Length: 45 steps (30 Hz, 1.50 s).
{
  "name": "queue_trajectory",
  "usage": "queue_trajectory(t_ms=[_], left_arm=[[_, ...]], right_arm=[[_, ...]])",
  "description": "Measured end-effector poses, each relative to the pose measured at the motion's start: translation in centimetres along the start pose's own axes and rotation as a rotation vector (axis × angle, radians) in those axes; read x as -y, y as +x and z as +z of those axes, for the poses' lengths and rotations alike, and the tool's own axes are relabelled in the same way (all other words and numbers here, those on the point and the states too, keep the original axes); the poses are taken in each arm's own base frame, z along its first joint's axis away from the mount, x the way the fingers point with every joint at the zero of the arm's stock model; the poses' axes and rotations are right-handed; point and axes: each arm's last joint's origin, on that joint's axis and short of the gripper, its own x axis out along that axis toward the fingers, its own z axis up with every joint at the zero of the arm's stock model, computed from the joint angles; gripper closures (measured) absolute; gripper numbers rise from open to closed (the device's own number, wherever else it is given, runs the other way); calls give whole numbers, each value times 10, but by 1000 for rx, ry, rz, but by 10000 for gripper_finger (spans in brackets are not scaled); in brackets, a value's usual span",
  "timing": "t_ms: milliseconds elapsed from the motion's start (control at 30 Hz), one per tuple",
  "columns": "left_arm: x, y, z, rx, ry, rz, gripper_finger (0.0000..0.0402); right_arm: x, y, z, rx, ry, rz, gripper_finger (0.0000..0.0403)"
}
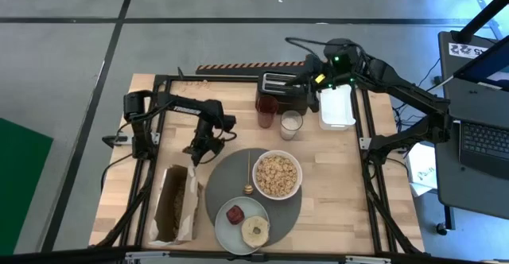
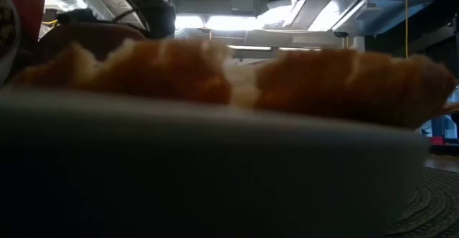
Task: Arrange a breakfast setting
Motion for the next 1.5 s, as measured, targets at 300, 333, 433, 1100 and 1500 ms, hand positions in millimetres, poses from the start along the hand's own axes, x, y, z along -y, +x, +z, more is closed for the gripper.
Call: queue_trajectory(t_ms=[300,333,433,1100,1500], left_arm=[[1,-59,8,409,-22,-72,402],[7,-71,12,494,30,-84,402],[36,-106,24,716,212,-125,401],[165,-169,-54,1688,298,671,401],[167,-78,-114,2080,111,654,401]], right_arm=[[-33,2,32,292,-211,9,260],[-37,-1,30,294,-216,-5,261],[-47,-9,17,285,-200,5,274],[-51,-58,-119,752,-101,-88,397],[-50,-98,-162,934,19,83,400]])
